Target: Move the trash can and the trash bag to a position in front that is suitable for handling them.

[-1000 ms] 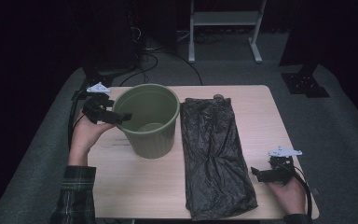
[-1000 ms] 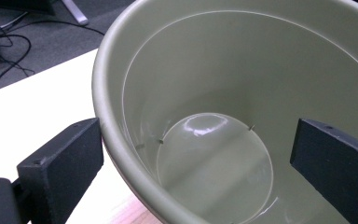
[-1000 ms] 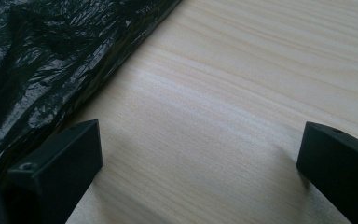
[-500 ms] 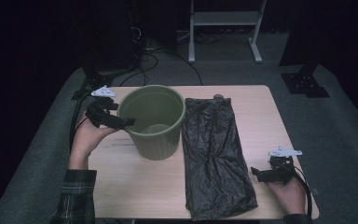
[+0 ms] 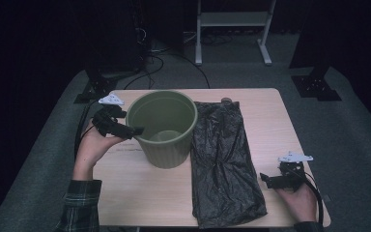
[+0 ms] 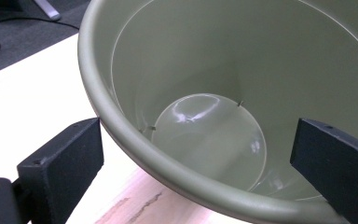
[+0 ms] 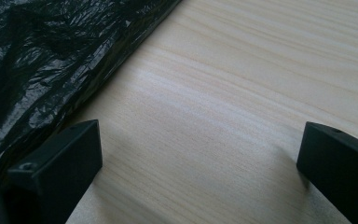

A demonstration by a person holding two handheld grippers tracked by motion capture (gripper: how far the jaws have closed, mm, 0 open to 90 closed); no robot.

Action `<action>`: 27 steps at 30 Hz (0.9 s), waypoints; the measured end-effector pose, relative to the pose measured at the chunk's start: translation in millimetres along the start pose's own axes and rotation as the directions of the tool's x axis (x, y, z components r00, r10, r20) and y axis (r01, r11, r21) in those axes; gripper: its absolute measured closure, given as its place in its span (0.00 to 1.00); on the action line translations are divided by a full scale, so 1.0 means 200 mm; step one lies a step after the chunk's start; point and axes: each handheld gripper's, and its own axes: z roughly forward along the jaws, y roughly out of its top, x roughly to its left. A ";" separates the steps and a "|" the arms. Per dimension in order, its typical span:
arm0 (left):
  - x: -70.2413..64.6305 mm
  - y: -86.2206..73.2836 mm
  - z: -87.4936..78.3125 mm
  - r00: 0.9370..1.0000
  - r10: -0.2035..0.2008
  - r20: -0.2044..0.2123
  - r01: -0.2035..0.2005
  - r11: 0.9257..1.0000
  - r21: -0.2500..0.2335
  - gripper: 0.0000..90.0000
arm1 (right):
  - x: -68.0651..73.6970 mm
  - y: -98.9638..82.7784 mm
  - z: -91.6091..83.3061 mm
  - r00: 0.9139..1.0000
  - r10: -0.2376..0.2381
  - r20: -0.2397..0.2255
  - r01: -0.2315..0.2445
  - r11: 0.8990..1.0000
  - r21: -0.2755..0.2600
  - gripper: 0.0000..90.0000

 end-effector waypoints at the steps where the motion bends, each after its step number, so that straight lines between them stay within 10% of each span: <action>1: -0.01 0.00 0.00 1.000 -0.006 0.004 0.006 1.000 -0.004 0.02 | 0.00 0.00 0.00 1.000 -0.001 0.000 0.001 1.000 0.000 0.00; 27: -0.09 -0.02 0.02 0.999 -0.006 0.050 0.006 1.000 0.007 0.02 | 0.00 0.00 0.00 1.000 0.000 0.000 0.000 1.000 0.000 0.00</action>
